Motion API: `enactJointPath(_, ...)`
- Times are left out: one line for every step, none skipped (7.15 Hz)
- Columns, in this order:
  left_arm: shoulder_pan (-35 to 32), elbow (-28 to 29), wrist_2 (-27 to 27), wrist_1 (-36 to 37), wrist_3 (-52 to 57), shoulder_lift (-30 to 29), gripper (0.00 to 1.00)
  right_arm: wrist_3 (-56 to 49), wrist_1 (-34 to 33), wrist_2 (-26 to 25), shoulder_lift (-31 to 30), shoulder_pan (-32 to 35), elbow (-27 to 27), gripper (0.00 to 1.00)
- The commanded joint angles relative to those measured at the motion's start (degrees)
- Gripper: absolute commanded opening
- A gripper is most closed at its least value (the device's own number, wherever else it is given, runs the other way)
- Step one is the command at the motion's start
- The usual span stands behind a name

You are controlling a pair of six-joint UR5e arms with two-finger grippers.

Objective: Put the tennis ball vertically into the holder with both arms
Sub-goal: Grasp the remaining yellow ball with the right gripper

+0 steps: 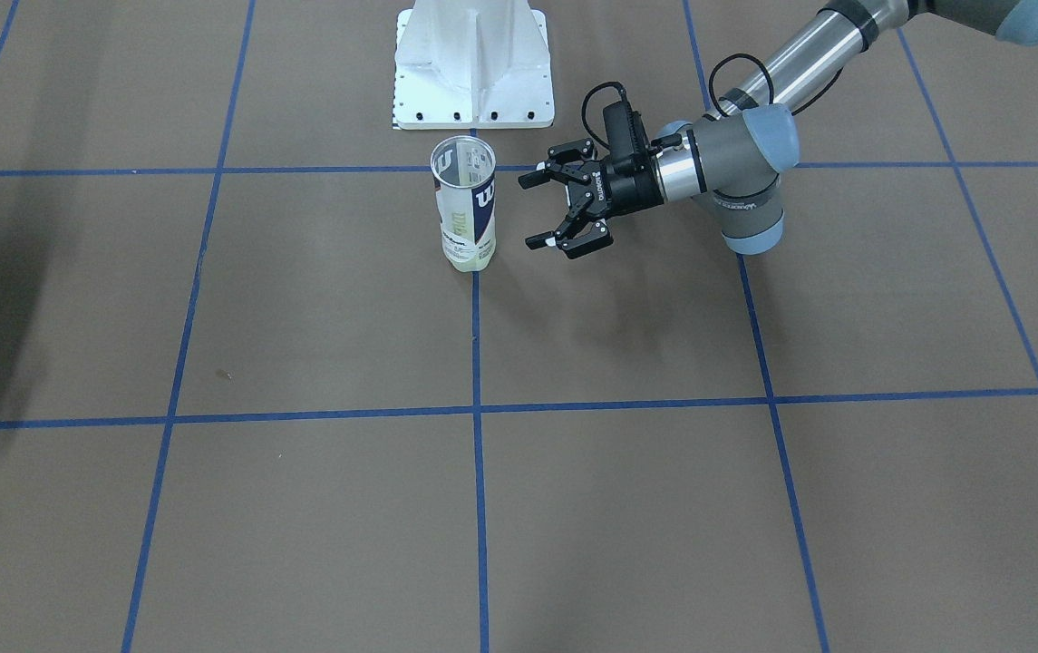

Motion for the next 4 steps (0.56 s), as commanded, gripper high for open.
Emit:
enactJointPath(0.00,0.00,0.00,-0.10,0.00,0.19,0.99,0.23,-0.63,0.49,-0.50,0.00,2.52,0.00)
enactJointPath(0.00,0.00,0.00,-0.10,0.00,0.63,0.99,0.84,-3.86,2.84,-0.68,0.44,6.28,0.00)
enactJointPath(0.00,0.00,-0.09,-0.19,0.52,0.81,0.99,0.84,-9.80,5.56,-1.20,1.58,12.58,0.00)
enactJointPath(0.00,-0.09,-0.17,-0.10,1.83,0.72,0.99,0.93,-15.52,6.46,-2.34,1.85,18.99,0.00)
